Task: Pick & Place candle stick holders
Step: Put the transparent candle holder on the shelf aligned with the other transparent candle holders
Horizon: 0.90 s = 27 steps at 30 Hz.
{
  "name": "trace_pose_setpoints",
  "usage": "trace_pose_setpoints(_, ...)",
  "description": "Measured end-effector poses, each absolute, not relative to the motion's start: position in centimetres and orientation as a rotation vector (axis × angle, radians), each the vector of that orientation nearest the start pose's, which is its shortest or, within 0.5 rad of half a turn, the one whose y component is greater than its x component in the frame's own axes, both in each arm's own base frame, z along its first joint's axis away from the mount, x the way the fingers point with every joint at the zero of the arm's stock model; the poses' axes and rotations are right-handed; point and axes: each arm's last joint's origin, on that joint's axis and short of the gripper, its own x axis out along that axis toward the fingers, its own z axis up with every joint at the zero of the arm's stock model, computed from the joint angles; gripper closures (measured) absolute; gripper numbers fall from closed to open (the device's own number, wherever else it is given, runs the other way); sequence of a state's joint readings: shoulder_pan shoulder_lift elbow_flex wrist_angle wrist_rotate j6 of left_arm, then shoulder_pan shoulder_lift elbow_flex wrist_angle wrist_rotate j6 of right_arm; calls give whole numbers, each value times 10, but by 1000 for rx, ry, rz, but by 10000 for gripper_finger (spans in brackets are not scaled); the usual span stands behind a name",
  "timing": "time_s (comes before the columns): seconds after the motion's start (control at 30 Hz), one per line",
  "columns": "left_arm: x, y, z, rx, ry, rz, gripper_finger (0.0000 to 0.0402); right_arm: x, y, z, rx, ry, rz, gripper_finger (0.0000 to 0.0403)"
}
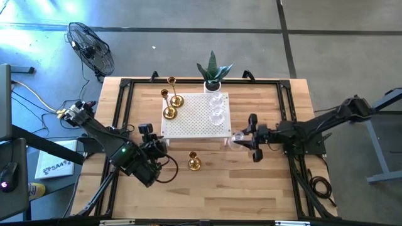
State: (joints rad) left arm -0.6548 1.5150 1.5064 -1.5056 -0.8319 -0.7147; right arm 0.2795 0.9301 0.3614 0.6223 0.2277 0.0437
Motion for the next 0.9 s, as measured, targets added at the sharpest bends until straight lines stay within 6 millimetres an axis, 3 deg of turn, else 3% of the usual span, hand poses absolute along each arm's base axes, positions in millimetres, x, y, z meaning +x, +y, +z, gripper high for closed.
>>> trace_pose_setpoints(0.33,217,-139,337,386,939,505,278,213,21,223,44,-2,29,288)
trace_pose_setpoints(0.9,217,-140,337,380,935,503,278,251,1,213,43,5,81,288)
